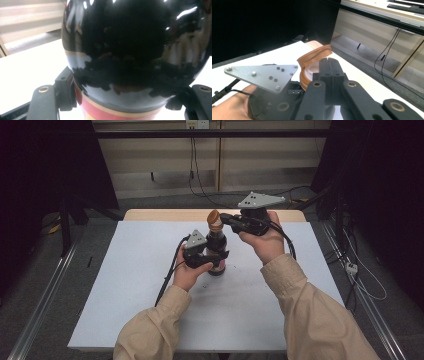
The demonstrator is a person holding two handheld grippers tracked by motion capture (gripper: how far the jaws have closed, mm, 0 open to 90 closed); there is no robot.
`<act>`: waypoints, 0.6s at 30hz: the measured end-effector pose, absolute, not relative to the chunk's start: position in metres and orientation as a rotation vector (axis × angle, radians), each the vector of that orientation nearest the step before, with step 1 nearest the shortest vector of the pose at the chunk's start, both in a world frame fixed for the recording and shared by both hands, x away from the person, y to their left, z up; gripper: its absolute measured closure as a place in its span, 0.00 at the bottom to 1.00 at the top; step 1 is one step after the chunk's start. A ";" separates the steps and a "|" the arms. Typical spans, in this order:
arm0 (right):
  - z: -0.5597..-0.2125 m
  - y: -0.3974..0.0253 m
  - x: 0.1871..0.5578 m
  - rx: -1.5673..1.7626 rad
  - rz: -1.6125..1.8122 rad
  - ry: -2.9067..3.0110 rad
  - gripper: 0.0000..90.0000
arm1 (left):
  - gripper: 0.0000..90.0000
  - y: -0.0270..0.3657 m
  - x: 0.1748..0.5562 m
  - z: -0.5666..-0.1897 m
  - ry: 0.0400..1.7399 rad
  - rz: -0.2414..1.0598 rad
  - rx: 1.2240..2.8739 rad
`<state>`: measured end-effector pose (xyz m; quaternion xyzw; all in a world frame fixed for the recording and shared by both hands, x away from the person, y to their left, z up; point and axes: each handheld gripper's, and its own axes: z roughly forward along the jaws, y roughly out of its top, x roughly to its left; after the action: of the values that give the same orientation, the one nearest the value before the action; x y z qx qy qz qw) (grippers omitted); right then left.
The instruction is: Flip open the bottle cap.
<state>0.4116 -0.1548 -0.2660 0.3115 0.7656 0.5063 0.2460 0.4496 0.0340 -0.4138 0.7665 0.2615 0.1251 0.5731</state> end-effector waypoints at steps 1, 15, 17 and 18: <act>-0.265 -0.154 0.412 0.848 1.383 2.088 1.00 | 0.32 0.034 0.450 -0.414 0.610 0.294 1.798; -0.261 -0.146 0.412 0.817 1.409 2.072 1.00 | 0.32 0.033 0.449 -0.414 0.607 0.302 1.791; -0.262 -0.148 0.412 0.821 1.405 2.073 1.00 | 0.32 0.033 0.449 -0.415 0.602 0.304 1.790; -0.263 -0.148 0.412 0.823 1.406 2.072 1.00 | 0.32 0.033 0.449 -0.415 0.600 0.306 1.787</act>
<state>0.4118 -0.1484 -0.2629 0.3021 0.7612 0.5166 0.2500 0.4490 0.0326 -0.4149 0.7639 0.2566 0.1309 0.5776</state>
